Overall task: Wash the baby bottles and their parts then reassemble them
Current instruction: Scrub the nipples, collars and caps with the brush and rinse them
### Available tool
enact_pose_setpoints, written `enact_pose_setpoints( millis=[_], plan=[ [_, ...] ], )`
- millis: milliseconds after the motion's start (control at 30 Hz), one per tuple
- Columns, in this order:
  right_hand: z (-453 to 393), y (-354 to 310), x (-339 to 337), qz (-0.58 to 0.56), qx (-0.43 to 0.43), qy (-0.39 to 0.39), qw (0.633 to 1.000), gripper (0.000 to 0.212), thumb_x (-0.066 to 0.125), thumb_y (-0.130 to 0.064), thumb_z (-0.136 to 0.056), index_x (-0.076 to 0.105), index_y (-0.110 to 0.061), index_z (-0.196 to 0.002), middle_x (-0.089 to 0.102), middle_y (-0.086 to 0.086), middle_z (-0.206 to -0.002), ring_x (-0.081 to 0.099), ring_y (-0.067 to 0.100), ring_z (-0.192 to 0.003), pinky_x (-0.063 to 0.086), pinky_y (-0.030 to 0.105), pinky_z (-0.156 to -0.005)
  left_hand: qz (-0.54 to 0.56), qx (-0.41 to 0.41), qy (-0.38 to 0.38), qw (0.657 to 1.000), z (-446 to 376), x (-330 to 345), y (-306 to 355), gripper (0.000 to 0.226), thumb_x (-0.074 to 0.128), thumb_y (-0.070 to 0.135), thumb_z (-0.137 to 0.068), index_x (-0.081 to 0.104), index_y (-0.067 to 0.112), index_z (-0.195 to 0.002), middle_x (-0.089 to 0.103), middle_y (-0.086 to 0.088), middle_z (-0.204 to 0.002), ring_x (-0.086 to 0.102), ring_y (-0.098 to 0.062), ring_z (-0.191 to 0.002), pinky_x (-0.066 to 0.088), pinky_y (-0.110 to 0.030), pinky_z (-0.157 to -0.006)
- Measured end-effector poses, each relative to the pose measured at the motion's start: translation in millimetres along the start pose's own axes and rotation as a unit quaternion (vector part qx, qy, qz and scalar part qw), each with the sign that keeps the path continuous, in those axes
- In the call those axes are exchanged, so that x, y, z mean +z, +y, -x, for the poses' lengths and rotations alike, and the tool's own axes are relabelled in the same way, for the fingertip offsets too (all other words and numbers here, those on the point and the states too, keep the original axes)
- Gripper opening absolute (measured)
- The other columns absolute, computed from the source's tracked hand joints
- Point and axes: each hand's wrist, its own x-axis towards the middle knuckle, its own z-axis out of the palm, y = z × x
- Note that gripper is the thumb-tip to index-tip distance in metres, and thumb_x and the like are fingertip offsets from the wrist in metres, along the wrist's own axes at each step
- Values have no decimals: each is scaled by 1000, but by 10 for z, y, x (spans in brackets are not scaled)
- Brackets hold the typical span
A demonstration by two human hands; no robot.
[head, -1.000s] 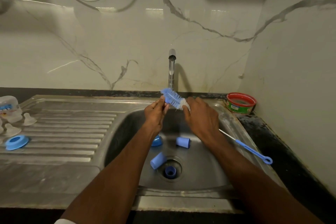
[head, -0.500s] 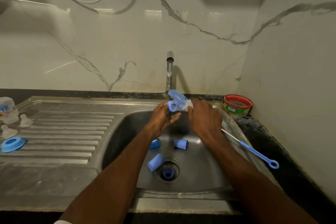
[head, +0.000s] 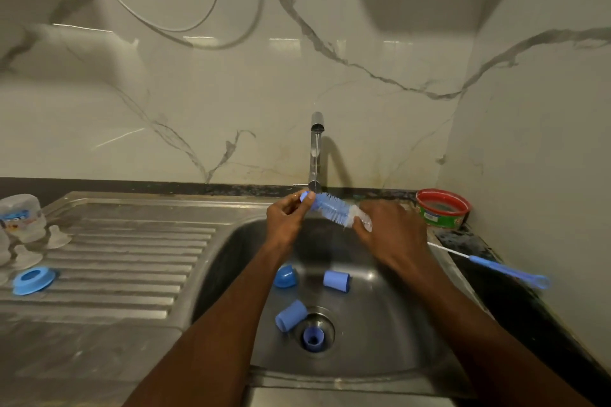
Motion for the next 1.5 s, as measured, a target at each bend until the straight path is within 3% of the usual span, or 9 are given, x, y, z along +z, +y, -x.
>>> enact_pose_setpoints(
  millis=[167,367,467,667,733,967,1133,1333,1500],
  plan=[
    [40,10,101,-22,-12,27,999,27,53,-50,-97,63,-32,-114,69,-8,-107,66,20,-93,52,37,-76,28,-87,-57,994,33,96,-44,46,42,45,-106,69,13,-123,73,-11,-113,70,-19,-100,57,-22,-74],
    [1,-101,107,18,9,16,1000,29,47,-50,-100,61,-31,-117,69,-1,-104,66,23,-92,37,34,-68,56,-109,22,992,-66,56,-68,35,51,41,-103,71,12,-103,75,-14,-104,74,-22,-96,61,-29,-82],
    [2,-135,90,49,-16,15,999,30,45,-51,-99,61,-31,-114,69,-2,-101,66,23,-89,35,33,-65,62,-107,51,991,-91,36,-69,34,51,39,-103,69,10,-103,75,-12,-102,74,-18,-90,60,-21,-72],
    [-34,-197,55,38,2,13,999,22,53,-42,-100,58,-29,-116,69,-1,-103,66,22,-86,37,31,-63,59,-127,33,990,-56,54,-66,28,55,37,-102,70,15,-96,75,-10,-98,74,-18,-89,59,-23,-75],
    [-39,-170,75,42,18,6,999,23,56,-42,-98,59,-29,-117,68,0,-103,65,21,-85,38,32,-64,44,-127,37,990,-54,59,-42,27,57,38,-101,69,16,-93,76,-5,-89,74,-13,-81,58,-19,-68],
    [-109,-78,43,20,-73,-17,997,35,53,-55,-96,67,-34,-120,72,-3,-106,66,22,-96,48,34,-72,16,-108,44,993,-94,13,-81,36,60,40,-99,70,6,-106,75,-14,-102,75,-20,-89,58,-22,-71],
    [-137,-71,89,-14,56,17,998,31,54,-52,-98,65,-29,-114,71,1,-104,66,25,-94,42,34,-71,56,-165,30,984,-16,78,-76,28,59,37,-100,71,12,-95,76,-13,-95,75,-21,-86,58,-25,-69],
    [-138,-15,20,10,-39,-73,997,39,61,-55,-92,69,-31,-122,72,-3,-109,65,19,-97,48,33,-76,-17,-96,20,995,-45,38,-161,33,62,37,-98,73,8,-110,75,-12,-103,73,-20,-95,58,-22,-73],
    [-130,29,22,-32,64,-8,997,35,59,-54,-95,69,-29,-117,73,0,-106,66,22,-94,49,33,-75,50,-198,3,979,-47,111,-202,25,64,31,-99,73,8,-92,77,-15,-92,76,-20,-82,60,-28,-75]
  ],
)
